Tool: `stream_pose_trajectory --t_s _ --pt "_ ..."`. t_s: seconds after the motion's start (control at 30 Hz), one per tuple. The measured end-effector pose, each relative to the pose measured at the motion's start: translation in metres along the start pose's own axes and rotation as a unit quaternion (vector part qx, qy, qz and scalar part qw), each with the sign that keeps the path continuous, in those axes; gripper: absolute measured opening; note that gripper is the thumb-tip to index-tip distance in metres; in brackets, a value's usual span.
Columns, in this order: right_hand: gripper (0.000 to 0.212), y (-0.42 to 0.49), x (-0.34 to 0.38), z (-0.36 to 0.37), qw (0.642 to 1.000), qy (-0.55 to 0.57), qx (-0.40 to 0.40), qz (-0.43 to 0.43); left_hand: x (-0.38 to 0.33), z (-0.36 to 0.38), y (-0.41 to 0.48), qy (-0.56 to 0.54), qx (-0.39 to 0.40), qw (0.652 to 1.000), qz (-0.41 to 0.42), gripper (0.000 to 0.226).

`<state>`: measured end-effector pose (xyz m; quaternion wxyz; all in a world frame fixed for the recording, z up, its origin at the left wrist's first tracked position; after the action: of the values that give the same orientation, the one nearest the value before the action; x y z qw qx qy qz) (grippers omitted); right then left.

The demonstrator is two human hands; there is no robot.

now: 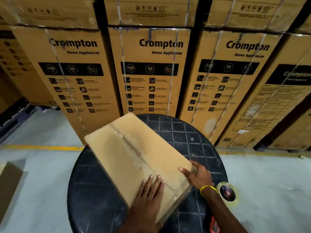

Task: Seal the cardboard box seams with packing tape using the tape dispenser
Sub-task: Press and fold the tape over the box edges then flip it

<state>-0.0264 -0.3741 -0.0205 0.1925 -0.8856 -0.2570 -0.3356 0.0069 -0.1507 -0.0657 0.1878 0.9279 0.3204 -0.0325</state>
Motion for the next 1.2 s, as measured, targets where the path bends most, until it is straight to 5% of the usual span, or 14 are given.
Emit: stream_pose_trajectory --t_s 0.1,0.23,0.3,0.43,0.5,0.6,0.67,0.83,0.97,1.1,1.2 --pt "0.088 -0.013 -0.017 -0.005 0.999 -0.031 -0.026 0.023 0.028 -0.014 0.003 0.022 0.116 0.989 0.086 0.114" --pt "0.048 -0.048 -0.023 -0.005 0.999 0.019 -0.004 0.029 0.073 -0.032 0.018 0.029 0.224 0.973 0.055 0.132" --pt "0.024 -0.051 -0.042 0.005 0.991 0.112 0.033 0.06 0.085 -0.03 0.021 0.033 0.223 0.974 0.036 0.137" --pt "0.012 -0.048 -0.112 0.0 0.942 0.261 0.003 0.211 0.076 -0.024 0.018 0.046 0.173 0.984 -0.023 0.14" --pt "0.01 -0.053 -0.146 -0.023 0.937 0.22 -0.099 0.254 0.07 -0.026 0.019 0.055 0.126 0.989 -0.058 0.136" --pt "0.011 -0.07 -0.193 -0.033 0.917 0.183 -0.131 0.33 0.069 -0.027 0.018 0.061 0.112 0.989 -0.07 0.135" --pt "0.028 -0.071 -0.226 -0.018 0.901 0.195 -0.114 0.371 0.07 -0.027 0.018 0.063 0.104 0.99 -0.071 0.135" --pt "0.024 -0.053 -0.248 0.021 0.869 0.232 -0.054 0.434 0.07 -0.027 0.02 0.063 0.096 0.991 -0.072 0.134" --pt "0.042 -0.029 -0.258 0.043 0.841 0.287 0.008 0.458 0.071 -0.026 0.02 0.07 0.1 0.99 -0.069 0.135" --pt "0.029 -0.015 -0.23 0.039 0.814 0.35 0.059 0.459 0.07 -0.028 0.021 0.071 0.1 0.99 -0.076 0.136" --pt "0.018 -0.001 -0.211 0.033 0.755 0.443 0.08 0.476 0.07 -0.028 0.02 0.066 0.1 0.99 -0.079 0.137"
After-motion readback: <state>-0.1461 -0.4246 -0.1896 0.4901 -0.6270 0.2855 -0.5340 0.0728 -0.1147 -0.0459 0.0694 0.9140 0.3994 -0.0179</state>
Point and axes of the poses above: each hand's wrist, its own y-axis towards the middle knuckle, its own z-axis out of the palm, x = y × z, the point moved 8 cm from there along y, towards the middle knuckle, and after that the axes turned 13 degrees about -x, right-handed, at the moved point
